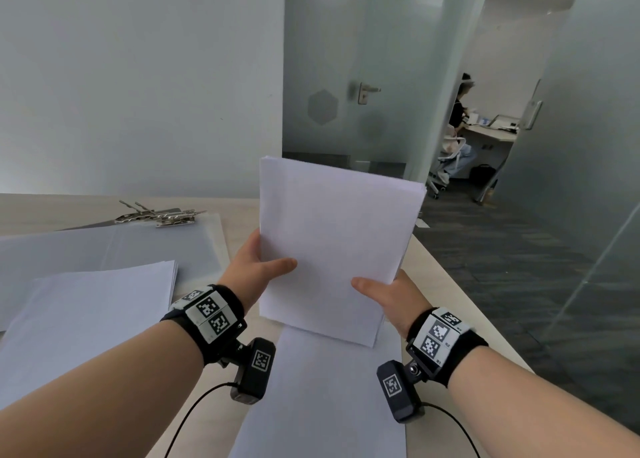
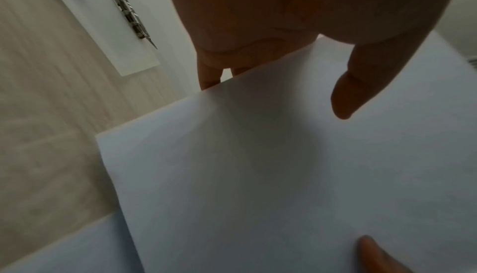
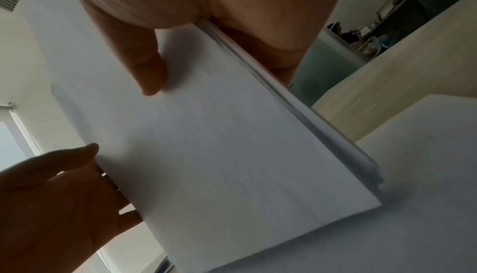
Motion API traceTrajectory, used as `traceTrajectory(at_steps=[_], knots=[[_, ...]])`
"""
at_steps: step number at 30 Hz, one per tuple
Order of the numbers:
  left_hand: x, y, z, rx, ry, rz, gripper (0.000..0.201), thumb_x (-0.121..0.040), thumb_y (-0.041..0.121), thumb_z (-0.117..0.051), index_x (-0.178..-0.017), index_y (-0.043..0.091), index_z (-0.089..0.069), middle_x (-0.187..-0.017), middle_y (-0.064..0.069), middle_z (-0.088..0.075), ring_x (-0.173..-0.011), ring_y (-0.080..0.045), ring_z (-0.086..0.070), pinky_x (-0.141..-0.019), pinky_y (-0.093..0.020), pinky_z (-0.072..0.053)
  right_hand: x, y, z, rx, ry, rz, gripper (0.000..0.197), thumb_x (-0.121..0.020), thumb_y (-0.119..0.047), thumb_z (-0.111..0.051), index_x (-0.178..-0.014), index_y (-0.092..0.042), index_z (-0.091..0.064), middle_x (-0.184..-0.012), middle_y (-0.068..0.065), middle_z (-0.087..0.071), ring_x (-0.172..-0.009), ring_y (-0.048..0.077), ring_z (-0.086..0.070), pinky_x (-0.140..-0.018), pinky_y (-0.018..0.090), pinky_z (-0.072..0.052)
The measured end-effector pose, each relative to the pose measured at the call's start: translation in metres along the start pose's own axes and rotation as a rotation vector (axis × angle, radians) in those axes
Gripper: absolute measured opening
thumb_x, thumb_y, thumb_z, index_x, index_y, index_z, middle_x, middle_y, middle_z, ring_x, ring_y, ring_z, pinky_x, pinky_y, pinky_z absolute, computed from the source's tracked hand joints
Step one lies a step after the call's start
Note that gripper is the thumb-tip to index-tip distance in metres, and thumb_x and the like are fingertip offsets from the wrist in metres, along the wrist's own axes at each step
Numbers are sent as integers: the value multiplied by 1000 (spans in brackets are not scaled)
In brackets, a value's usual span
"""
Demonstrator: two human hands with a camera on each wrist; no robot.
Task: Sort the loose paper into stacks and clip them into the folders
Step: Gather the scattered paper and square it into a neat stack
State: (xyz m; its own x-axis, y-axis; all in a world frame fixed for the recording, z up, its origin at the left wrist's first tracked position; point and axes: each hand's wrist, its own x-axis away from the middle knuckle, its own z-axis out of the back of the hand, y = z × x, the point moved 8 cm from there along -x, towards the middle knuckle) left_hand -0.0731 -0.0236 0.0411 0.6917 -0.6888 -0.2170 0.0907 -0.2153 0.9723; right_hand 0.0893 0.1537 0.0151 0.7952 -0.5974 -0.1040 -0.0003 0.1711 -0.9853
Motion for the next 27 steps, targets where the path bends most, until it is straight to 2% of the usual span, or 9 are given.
traceTrajectory(at_steps=[4,8,11,15,17,19,22,25,27], knots=[[-4,3,-2,-32,-31,5,67,-70,6,-71,-133,20,-51,-120,-2,-70,-108,-19,-68,-92,-39,-54,-3,3,7,24,33,-17,18,-84,-15,-76,-102,-15,-74,-100,0,-78,-95,16,-74,-92,36,-55],[-1,-27,7,-351,1,152,80,-69,35,-79,-139,31,-40,-124,4,-65,-106,-15,-66,-97,-40,-51,-6,24,17,147,102,-111,48,-74,-47,-78,-107,-15,-67,-103,-1,-74,-96,16,-70,-95,38,-54],[1,-45,18,-700,-5,314,91,-78,48,-74,-150,26,-23,-129,1,-56,-103,-20,-63,-87,-34,-49,-7,23,29,114,190,-126,40,-81,-43,-76,-105,-14,-66,-102,1,-74,-96,20,-69,-95,40,-53],[14,-70,20,-1088,-222,528,85,-70,64,-71,-139,23,-42,-123,1,-59,-98,-20,-63,-74,-30,-54,-6,16,51,10,320,-115,26,-87,-33,-74,-98,-11,-65,-98,7,-73,-90,23,-70,-80,34,-55],[20,-75,12,-1256,-321,536,90,-66,70,-70,-138,23,-43,-130,1,-55,-111,-21,-58,-89,-33,-50,-8,21,63,-51,384,-135,40,-85,-34,-75,-109,-6,-62,-101,8,-72,-89,23,-69,-70,30,-52],[27,-77,0,-1409,-413,519,98,-60,75,-69,-139,24,-41,-134,1,-49,-119,-22,-54,-99,-38,-46,-7,27,73,-103,436,-157,43,-85,-33,-76,-113,-5,-60,-103,7,-71,-89,23,-68,-69,28,-51],[34,-81,-17,-1561,-513,496,105,-49,76,-75,-133,23,-42,-126,0,-45,-113,-26,-55,-95,-43,-48,-8,39,84,-129,458,-219,37,-85,-33,-75,-109,-7,-66,-102,7,-73,-92,27,-69,-78,35,-56],[32,-80,-24,-1592,-534,502,96,-58,64,-80,-135,21,-42,-128,-1,-44,-113,-27,-56,-95,-42,-49,-7,50,92,-151,455,-290,42,-77,-40,-80,-106,-11,-71,-101,7,-75,-93,31,-71,-89,48,-57],[27,-79,-22,-1570,-504,527,91,-64,55,-81,-139,23,-41,-133,-2,-42,-114,-27,-57,-96,-41,-48,-6,53,95,-154,448,-312,43,-78,-41,-80,-107,-11,-70,-102,6,-74,-95,31,-69,-91,45,-55]])
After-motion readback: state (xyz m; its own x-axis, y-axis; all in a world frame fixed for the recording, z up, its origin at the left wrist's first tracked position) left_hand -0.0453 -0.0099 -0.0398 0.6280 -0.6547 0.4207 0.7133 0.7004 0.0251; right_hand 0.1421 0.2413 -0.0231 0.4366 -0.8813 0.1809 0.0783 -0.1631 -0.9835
